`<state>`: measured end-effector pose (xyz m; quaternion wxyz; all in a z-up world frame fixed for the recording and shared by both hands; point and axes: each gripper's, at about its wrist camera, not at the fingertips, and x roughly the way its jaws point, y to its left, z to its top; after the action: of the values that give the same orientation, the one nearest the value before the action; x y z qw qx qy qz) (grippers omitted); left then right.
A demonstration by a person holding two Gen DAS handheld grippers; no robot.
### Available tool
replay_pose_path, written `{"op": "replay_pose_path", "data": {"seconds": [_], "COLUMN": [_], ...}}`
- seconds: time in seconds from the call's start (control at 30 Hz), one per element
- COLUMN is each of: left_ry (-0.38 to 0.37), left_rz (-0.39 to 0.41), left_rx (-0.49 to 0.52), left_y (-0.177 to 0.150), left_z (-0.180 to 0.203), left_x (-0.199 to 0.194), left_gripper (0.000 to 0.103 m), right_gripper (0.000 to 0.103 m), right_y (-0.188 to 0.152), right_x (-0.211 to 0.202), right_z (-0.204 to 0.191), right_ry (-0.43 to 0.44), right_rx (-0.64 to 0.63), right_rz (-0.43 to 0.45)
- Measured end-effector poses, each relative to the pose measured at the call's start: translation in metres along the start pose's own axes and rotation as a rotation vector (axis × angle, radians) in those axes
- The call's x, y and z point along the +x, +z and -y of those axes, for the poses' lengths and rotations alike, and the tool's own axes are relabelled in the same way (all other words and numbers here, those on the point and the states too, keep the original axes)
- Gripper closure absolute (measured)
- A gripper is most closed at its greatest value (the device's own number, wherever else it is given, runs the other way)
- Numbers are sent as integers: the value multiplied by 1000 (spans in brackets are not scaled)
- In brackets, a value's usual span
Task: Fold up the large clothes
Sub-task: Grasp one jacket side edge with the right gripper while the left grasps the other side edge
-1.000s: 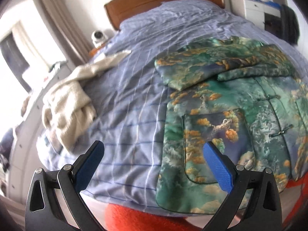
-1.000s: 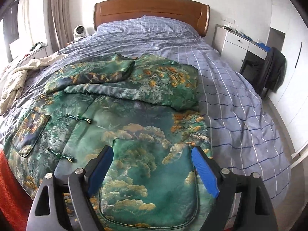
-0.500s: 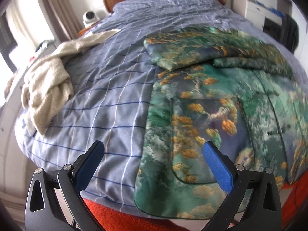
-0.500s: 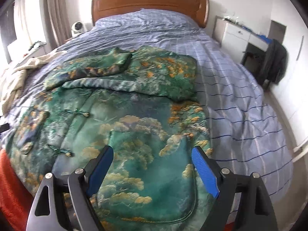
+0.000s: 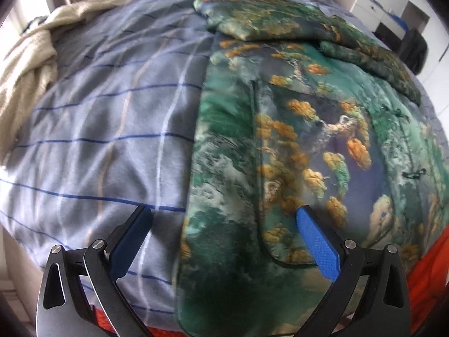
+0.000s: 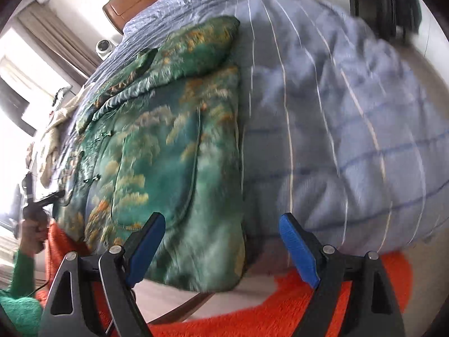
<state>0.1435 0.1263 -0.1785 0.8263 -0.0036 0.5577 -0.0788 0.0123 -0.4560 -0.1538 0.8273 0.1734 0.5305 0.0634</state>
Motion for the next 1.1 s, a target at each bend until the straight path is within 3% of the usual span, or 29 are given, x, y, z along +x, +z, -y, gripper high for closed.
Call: {"op": "replay_pose_path", "data": {"seconds": [0.1, 0.17, 0.23, 0.27, 0.3, 0.33, 0.4, 0.5, 0.63, 0.83, 0.97, 1.1], "left_ry": [-82, -96, -84, -87, -113, -113, -76, -70, -73, -138, -166, -170], "left_rz": [-42, -57, -68, -75, -88, -89, -88, -80, -36, 28, 45, 22], "left_rx": [16, 42, 65, 65, 60, 58, 80, 84, 102, 63, 48, 58], "left_y": [-5, -10, -17, -19, -21, -22, -20, -18, -14, -10, -9, -30], "left_z": [6, 12, 19, 21, 25, 28, 36, 44, 54, 46, 39, 35], "left_x": [0, -1, -3, -5, -8, -12, -19, -31, -54, -86, -91, -96], "left_gripper": [1, 1, 10, 21, 35, 39, 66, 84, 87, 88, 88, 88], "right_gripper": [18, 18, 17, 18, 26, 33, 58, 81, 86, 86, 88, 89], "right_y": [-2, -1, 0, 0, -1, -2, -1, 6, 17, 35, 30, 16], "right_x": [8, 20, 35, 38, 39, 40, 41, 32, 9, -25, -42, -56], "right_z": [-5, -10, -15, -17, -21, -27, -37, -42, -50, -64, -60, -59], "right_ry": [39, 28, 7, 16, 33, 44, 13, 19, 72, 133, 152, 170], "right_rx": [-30, -60, -93, -102, -119, -141, -185, -177, -168, -169, -167, -157], "right_rz": [-6, -35, -94, -108, -119, -130, -144, -127, -79, 6, 26, 22]}}
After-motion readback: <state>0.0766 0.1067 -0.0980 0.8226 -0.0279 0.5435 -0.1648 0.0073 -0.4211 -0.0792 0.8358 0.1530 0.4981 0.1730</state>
